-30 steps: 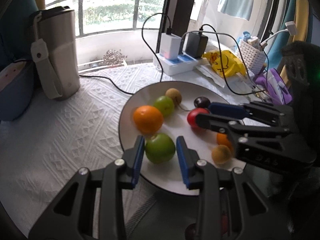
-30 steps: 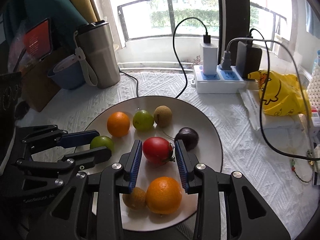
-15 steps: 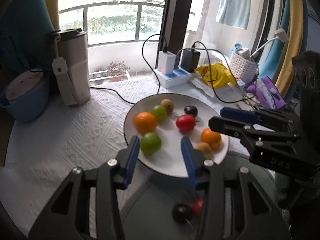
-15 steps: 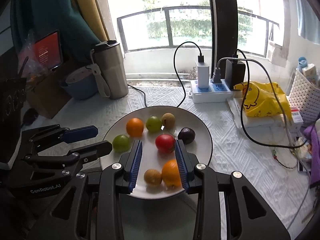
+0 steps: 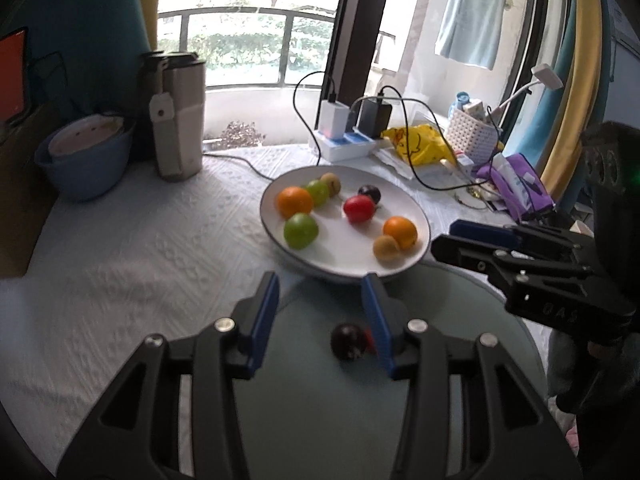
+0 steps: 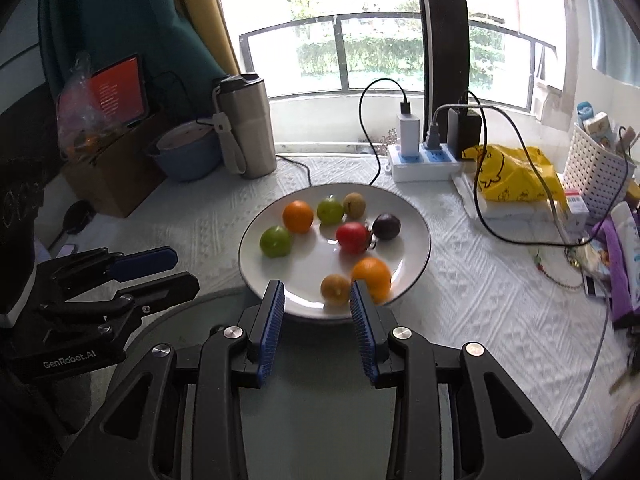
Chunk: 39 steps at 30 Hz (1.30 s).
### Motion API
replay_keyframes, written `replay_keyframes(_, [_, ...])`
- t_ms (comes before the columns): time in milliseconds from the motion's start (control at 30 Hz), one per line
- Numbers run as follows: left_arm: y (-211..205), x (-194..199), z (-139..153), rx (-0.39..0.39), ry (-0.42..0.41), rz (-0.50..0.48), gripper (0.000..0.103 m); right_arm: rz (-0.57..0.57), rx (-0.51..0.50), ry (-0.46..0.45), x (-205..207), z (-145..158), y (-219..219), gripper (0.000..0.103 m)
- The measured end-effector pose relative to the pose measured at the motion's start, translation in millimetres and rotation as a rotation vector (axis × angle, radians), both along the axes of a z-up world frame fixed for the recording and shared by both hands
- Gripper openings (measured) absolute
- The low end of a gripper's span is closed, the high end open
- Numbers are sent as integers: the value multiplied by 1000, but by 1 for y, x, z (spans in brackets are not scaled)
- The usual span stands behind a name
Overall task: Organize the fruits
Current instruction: 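Move both open grippers back to the plum and red tomato on the mat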
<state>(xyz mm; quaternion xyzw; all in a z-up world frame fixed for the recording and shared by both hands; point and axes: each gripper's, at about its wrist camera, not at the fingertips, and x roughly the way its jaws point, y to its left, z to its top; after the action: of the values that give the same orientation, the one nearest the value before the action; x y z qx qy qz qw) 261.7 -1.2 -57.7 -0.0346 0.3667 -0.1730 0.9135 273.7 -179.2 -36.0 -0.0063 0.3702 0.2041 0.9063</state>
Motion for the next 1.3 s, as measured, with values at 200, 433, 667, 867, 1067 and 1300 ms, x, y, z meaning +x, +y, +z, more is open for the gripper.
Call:
replay_keyframes(200, [2, -20, -6, 8, 8, 19, 45, 12, 15, 6, -17, -4, 0, 36])
replay_keyframes(433, [6, -37, -16, -9, 12, 42, 45, 27, -5, 45, -26, -19, 3, 37])
replay_keyframes(667, [10, -44, -25, -10, 21, 54, 46, 40, -13, 73, -31, -29, 9, 42])
replay_keyframes(867, [13, -44, -32, -16, 33, 57, 53, 58, -23, 90, -31, -35, 19, 47])
replay_keyframes(1067, [15, -44, -37, -26, 41, 58, 70, 66, -33, 109, -24, -40, 25, 47])
replay_keyframes(1300, [18, -42, -41, -45, 58, 62, 71, 82, -42, 130, -19, -49, 33, 47])
